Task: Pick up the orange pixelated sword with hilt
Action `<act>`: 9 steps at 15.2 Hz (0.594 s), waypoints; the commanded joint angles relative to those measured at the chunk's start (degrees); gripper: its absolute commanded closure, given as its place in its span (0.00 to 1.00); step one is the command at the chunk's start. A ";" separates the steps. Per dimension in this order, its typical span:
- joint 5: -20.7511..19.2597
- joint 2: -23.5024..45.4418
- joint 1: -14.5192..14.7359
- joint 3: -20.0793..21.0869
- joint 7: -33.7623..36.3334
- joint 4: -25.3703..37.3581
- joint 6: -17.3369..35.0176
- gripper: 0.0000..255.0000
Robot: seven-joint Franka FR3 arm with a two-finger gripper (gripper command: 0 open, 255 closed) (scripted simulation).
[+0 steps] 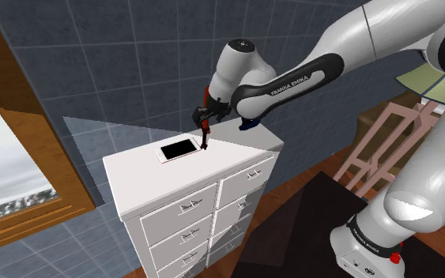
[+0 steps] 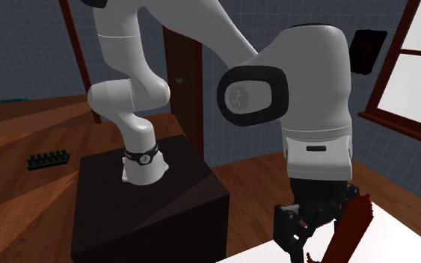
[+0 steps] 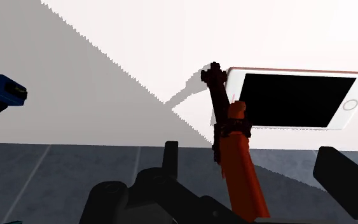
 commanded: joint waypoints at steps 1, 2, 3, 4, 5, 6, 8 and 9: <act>-1.46 1.17 0.27 -0.41 1.19 -0.37 1.37 0.00; -2.12 1.68 0.41 -0.63 1.73 -0.55 1.98 0.00; -2.80 2.20 0.56 -0.85 2.28 -0.72 2.58 0.00; -3.19 2.51 0.66 -1.00 2.60 -0.81 2.92 0.00; -3.18 2.50 0.67 -1.00 2.59 -0.82 2.92 0.00; -3.34 2.68 0.76 -1.03 2.76 -0.68 2.93 1.00; -3.35 2.67 0.77 -1.02 2.79 -0.69 2.92 1.00; -3.35 2.67 0.78 -1.02 2.80 -0.70 2.92 1.00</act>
